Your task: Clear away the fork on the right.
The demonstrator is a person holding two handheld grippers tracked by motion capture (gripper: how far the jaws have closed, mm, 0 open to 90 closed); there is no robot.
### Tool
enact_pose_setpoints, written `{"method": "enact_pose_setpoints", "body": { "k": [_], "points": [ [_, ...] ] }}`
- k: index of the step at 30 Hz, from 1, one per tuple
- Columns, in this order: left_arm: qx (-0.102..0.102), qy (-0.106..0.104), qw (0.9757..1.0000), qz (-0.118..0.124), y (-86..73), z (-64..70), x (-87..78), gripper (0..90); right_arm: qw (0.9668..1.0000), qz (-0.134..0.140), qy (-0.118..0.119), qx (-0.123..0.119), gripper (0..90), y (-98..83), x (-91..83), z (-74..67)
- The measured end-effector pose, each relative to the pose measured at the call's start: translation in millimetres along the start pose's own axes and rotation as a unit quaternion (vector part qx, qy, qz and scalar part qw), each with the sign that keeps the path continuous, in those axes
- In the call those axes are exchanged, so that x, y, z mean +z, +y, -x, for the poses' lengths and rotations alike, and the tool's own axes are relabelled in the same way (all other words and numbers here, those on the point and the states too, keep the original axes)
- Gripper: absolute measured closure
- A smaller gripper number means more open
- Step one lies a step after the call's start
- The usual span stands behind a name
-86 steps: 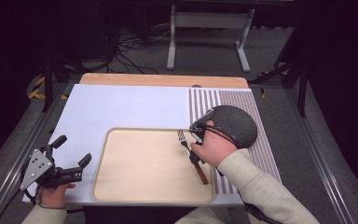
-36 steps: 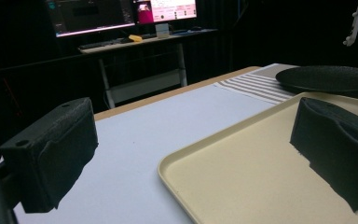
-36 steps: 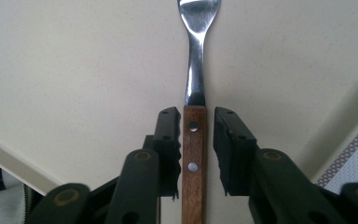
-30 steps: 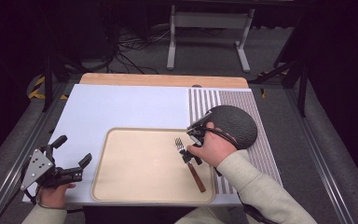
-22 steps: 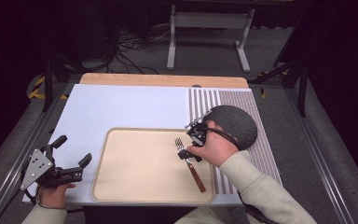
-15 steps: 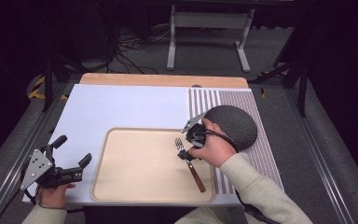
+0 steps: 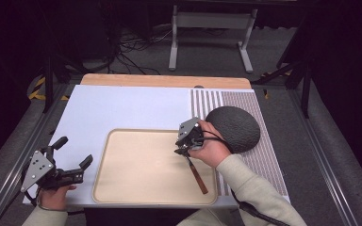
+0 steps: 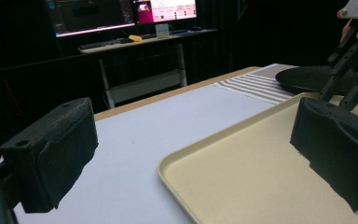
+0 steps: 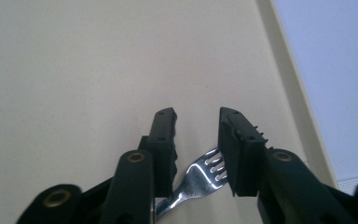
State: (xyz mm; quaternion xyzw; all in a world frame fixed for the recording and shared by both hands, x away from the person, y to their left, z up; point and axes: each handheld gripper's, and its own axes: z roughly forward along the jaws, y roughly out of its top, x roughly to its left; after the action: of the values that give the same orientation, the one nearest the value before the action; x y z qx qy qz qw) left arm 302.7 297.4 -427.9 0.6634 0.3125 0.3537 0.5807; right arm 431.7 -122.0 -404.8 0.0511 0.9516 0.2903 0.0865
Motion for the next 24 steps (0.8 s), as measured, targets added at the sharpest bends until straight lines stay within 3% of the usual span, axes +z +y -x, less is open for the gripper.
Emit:
{"method": "enact_pose_setpoints", "body": {
  "k": [1,4,14,24],
  "points": [
    [0.0,0.0,1.0,0.0,0.0,-0.1,-0.1,1.1,0.9999,-0.002,0.004,-0.016,79.4,0.4,1.9,0.8],
    [0.0,0.0,1.0,0.0,0.0,-0.1,0.0,1.1,0.9995,0.001,0.005,-0.033,89.2,1.7,4.4,0.4],
    [-0.001,-0.002,1.0,0.0,0.1,-0.4,-0.4,1.1,0.9986,-0.01,0.013,-0.05,89.6,3.3,19.9,2.2],
    [0.001,-0.001,1.0,-0.001,0.3,-0.3,-0.4,1.1,0.9986,-0.023,0.004,-0.047,89.7,0.2,28.3,6.8]
  ]
}}
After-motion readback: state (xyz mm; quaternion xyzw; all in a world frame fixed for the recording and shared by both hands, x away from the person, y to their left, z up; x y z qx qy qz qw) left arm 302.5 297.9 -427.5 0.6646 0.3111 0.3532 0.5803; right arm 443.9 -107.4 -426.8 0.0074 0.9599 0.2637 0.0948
